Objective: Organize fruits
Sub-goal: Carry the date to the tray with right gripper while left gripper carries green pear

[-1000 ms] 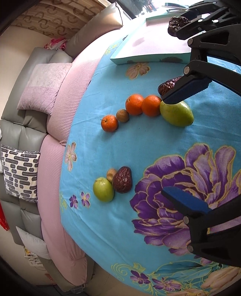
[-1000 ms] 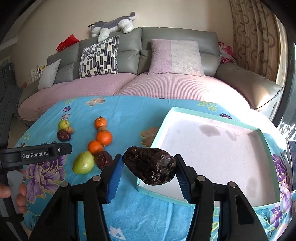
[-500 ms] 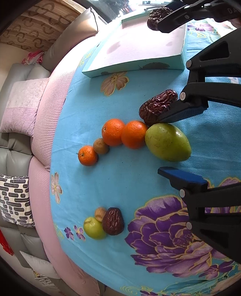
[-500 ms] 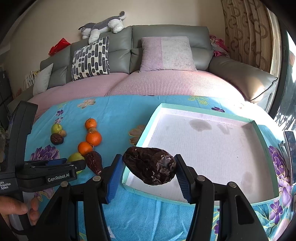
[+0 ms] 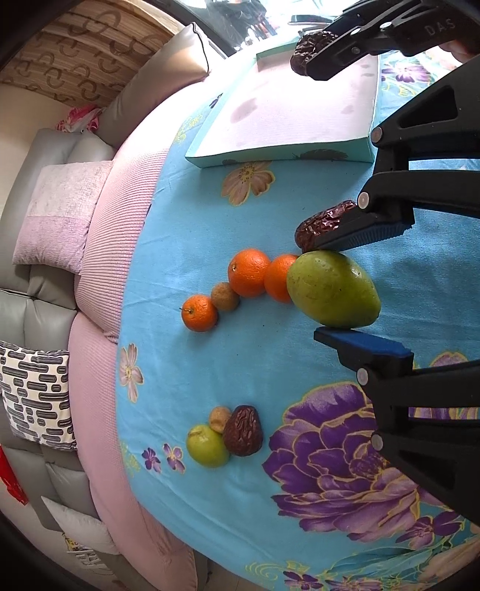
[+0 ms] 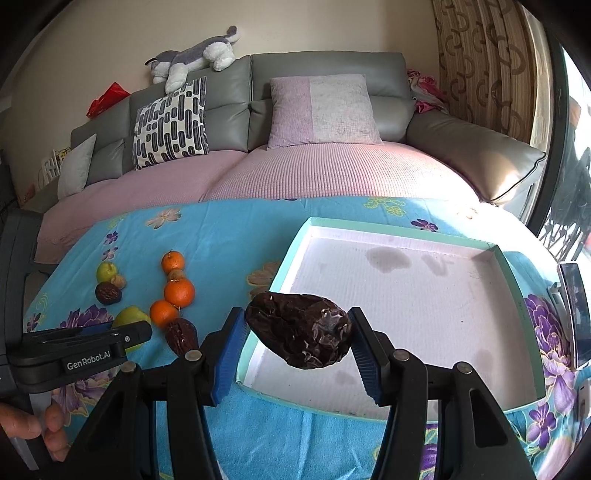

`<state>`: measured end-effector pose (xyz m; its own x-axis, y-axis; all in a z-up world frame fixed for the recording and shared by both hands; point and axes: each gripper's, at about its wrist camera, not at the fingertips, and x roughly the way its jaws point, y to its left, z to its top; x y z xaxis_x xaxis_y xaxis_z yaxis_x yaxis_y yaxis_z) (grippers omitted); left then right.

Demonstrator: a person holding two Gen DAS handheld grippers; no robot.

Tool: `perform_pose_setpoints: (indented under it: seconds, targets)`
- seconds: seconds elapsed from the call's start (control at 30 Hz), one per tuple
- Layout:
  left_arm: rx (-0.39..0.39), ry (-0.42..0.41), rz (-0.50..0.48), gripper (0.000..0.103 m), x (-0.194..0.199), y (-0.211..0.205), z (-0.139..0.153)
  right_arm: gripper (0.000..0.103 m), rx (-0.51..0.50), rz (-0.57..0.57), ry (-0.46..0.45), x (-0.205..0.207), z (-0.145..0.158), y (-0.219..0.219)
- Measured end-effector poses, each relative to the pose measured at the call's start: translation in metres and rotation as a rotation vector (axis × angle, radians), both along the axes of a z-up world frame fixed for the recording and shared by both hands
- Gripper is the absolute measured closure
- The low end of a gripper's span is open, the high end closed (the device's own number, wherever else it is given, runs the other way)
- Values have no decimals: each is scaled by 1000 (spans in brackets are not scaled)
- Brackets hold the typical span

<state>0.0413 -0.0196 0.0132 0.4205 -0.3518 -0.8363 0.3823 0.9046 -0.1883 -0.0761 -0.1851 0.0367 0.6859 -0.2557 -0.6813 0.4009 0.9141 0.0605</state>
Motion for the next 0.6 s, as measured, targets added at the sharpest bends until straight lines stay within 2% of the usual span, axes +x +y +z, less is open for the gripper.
perform_pose_setpoints:
  seconds: [0.17,0.37,0.6]
  targets:
    - [15,-20,-33,58,0,-12,20,45,-10,-40,37,7,10,-20]
    - [22,-39,-116,58,-3,-49,38,45,20,-159,75,8,20,-69]
    - [20,-70,-248,58,-18,-108,56,45,25,-286,92,-23,14,-124]
